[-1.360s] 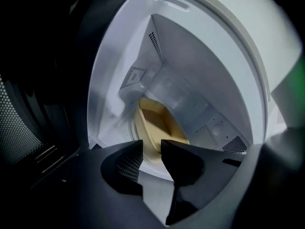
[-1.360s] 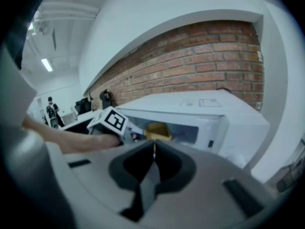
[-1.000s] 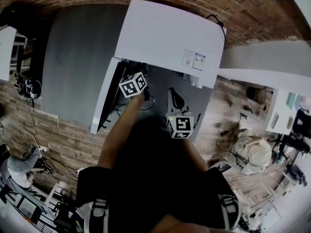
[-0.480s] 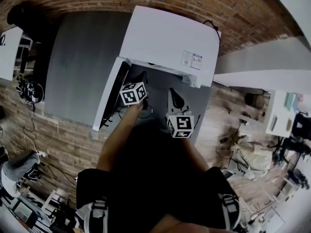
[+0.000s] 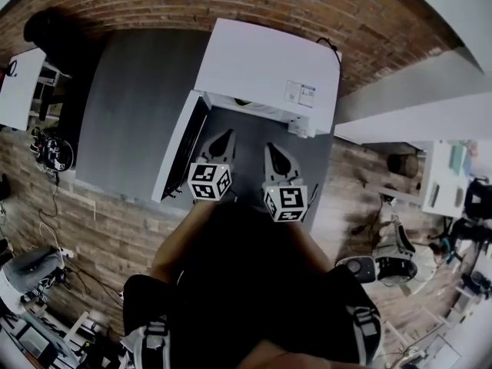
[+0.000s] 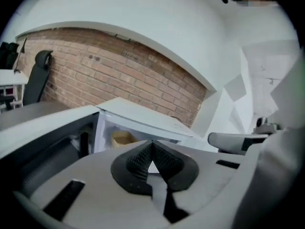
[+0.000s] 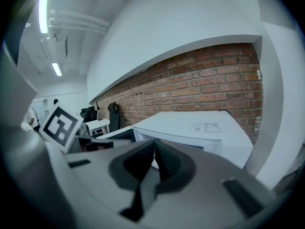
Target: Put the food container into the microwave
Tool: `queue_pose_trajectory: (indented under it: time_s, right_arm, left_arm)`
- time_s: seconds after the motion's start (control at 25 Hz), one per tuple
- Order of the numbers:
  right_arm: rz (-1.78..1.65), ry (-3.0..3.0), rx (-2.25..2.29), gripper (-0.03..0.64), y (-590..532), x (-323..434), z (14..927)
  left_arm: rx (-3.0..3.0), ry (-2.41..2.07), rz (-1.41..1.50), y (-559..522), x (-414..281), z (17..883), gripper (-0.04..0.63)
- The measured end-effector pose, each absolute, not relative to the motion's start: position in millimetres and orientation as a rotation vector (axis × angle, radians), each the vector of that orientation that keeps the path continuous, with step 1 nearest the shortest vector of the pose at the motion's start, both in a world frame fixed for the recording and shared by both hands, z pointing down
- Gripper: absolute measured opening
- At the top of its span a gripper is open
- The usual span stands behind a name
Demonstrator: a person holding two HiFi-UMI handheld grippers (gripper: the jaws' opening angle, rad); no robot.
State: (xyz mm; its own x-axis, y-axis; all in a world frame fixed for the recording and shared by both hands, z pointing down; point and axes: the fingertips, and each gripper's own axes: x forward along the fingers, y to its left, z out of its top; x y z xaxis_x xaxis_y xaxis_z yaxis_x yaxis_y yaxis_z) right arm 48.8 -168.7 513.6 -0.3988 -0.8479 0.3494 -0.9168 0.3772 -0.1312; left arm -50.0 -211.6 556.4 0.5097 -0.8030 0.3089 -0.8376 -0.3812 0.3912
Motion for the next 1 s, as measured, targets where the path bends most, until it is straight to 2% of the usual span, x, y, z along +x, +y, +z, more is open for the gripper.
queue_pose_trajectory:
  time_s: [0.4,1.0]
  right_arm:
    - [0.457,-2.441,1.576,0.034,-139,47,501]
    - [0.461,-2.465,1.541,0.032,-121,43,501]
  left_arm:
    - [2.486,-1.581,0.098,-150,-71,476,0.037]
    - [2.477,-1.585,0.082,-124,-66,480,0.037]
